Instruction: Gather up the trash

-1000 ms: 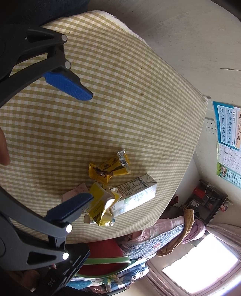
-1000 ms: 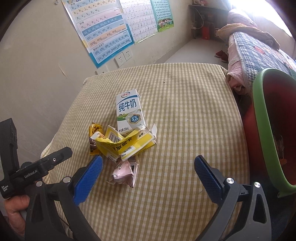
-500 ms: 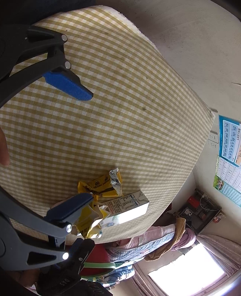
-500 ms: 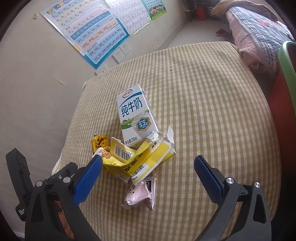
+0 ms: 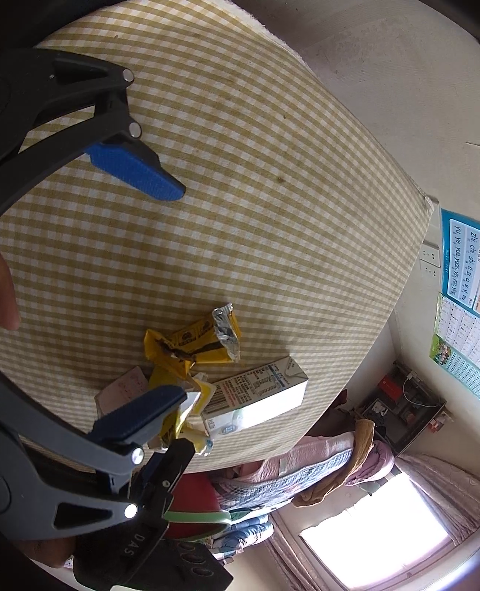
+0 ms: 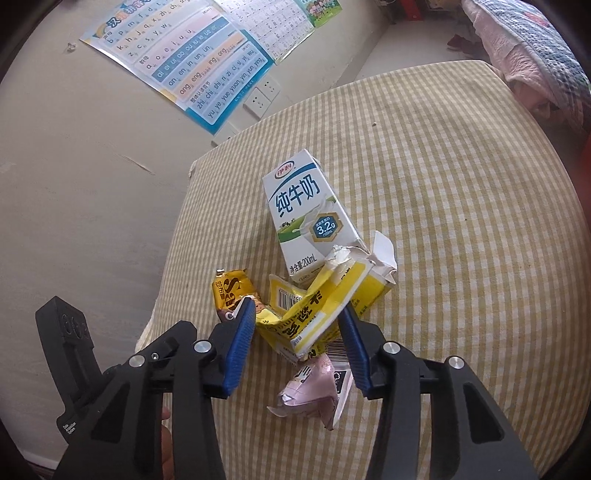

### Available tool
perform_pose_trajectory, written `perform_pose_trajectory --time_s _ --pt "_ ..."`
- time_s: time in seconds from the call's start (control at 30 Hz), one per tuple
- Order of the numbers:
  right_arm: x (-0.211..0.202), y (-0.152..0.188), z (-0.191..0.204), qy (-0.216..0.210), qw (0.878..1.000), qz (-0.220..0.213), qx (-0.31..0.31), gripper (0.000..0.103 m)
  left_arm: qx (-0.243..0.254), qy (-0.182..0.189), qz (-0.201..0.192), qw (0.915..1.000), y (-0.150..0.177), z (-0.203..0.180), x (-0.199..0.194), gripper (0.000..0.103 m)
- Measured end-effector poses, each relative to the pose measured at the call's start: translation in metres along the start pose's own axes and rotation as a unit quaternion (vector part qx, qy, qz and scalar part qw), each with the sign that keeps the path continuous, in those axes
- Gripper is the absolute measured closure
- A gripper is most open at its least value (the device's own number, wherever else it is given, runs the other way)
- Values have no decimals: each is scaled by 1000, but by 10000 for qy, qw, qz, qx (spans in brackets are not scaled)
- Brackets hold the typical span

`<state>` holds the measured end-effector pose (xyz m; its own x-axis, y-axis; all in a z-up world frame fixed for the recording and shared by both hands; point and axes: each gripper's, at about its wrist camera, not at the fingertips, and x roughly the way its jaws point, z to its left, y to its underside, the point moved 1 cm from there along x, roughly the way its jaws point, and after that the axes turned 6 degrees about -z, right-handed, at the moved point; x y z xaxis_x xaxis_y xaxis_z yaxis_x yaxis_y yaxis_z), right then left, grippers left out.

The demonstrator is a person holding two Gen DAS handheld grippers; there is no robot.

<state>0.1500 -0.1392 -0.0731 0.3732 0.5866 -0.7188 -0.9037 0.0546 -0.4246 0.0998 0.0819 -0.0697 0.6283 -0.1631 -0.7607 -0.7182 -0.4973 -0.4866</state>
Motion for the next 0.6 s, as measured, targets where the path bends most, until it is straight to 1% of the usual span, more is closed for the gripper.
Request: perform_pose_trajectory --time_s 0.03,0.07,0.13,0.27,0.4,0.47,0.53,0.6 --pt "-1 -1 2 -23 10000 -6 -24 64 -12 -3 4 10000 -1 0 1 6" --pt "-4 -2 3 -26 10000 -31 -46 77 -29 -3 10 10000 -2 0 2 6" --pt "-9 -4 5 -19 9999 -101 -111 77 -33 -7 28 10000 -5 -2 4 6" --pt "-21 -8 6 92 9992 -294 -257 82 91 -20 100 9999 -7 -9 13 6" --pt "-35 -13 9 291 9968 -562 -497 83 267 -14 145 9995 -9 -20 22 6" --pt "-41 -15 8 326 9959 -651 -538 83 399 -24 134 9991 -9 -25 27 6" --pt "-44 -16 5 350 9955 -710 -523 83 503 -32 134 9986 -9 -30 31 10" --pt "-45 -17 2 357 9955 -731 -484 83 581 -26 174 9982 -8 -33 35 23"
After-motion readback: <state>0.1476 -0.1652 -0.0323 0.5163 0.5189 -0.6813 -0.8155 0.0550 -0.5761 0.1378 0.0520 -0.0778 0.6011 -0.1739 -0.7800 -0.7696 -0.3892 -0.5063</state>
